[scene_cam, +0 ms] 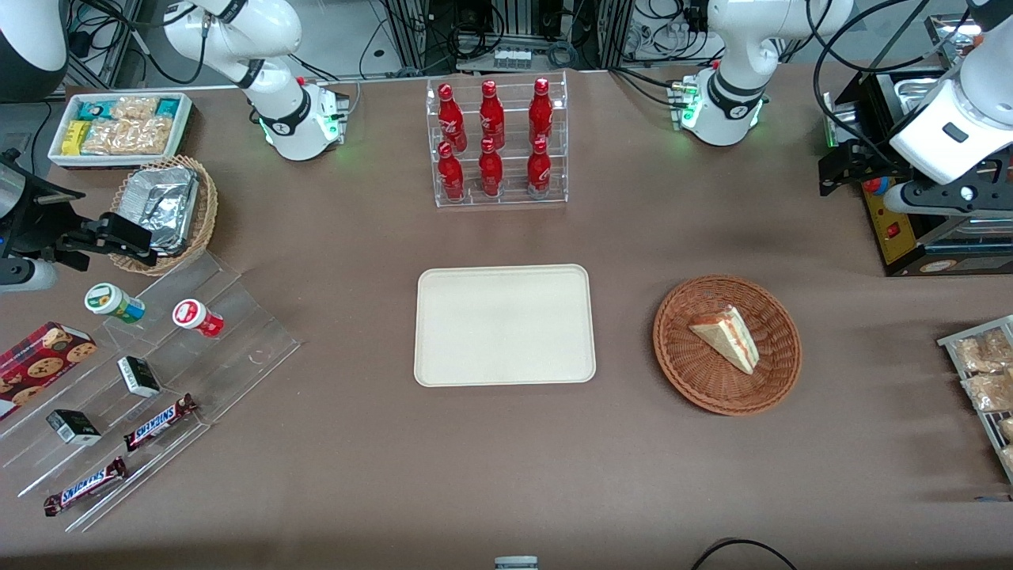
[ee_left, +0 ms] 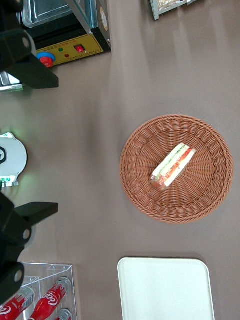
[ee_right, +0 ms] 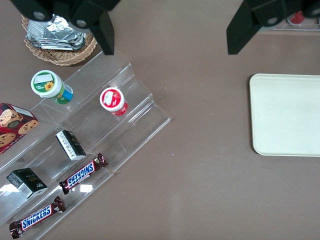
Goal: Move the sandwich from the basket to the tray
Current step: 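Move the left gripper over the sandwich in the wicker basket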
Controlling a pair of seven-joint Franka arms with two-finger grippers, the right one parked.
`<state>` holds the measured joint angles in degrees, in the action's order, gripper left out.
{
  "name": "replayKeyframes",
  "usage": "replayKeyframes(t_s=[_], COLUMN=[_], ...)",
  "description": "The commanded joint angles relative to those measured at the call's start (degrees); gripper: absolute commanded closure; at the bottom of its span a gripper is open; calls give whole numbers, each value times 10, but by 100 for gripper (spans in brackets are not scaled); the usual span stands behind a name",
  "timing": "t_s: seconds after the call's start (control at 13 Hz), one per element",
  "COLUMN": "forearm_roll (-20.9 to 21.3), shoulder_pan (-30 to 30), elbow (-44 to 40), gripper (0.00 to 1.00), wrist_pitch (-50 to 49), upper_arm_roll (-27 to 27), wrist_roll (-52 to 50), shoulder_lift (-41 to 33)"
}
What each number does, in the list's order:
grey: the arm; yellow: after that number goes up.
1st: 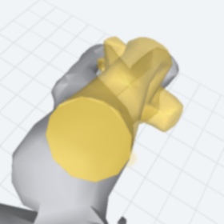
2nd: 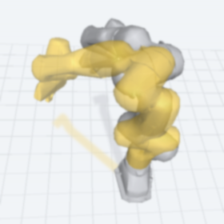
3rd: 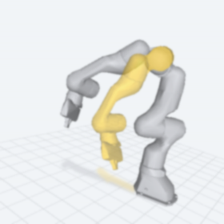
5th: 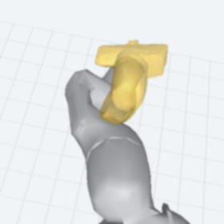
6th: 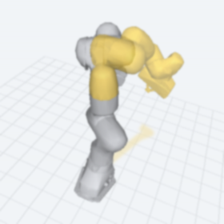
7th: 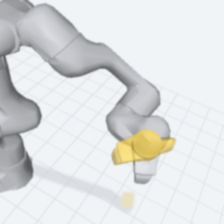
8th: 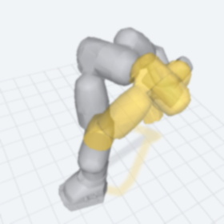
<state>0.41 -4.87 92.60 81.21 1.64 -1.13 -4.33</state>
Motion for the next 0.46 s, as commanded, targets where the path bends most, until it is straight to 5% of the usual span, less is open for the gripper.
replayKeyframes(t_s=[0.0,0.38], forearm_roll=[1,5], shoulder_pan=[2,-8], elbow=[-14,-12], gripper=[0,0], wrist_pitch=[-10,-4], upper_arm_roll=[3,13], wrist_roll=[-4,-75], shoulder_lift=[6,27])
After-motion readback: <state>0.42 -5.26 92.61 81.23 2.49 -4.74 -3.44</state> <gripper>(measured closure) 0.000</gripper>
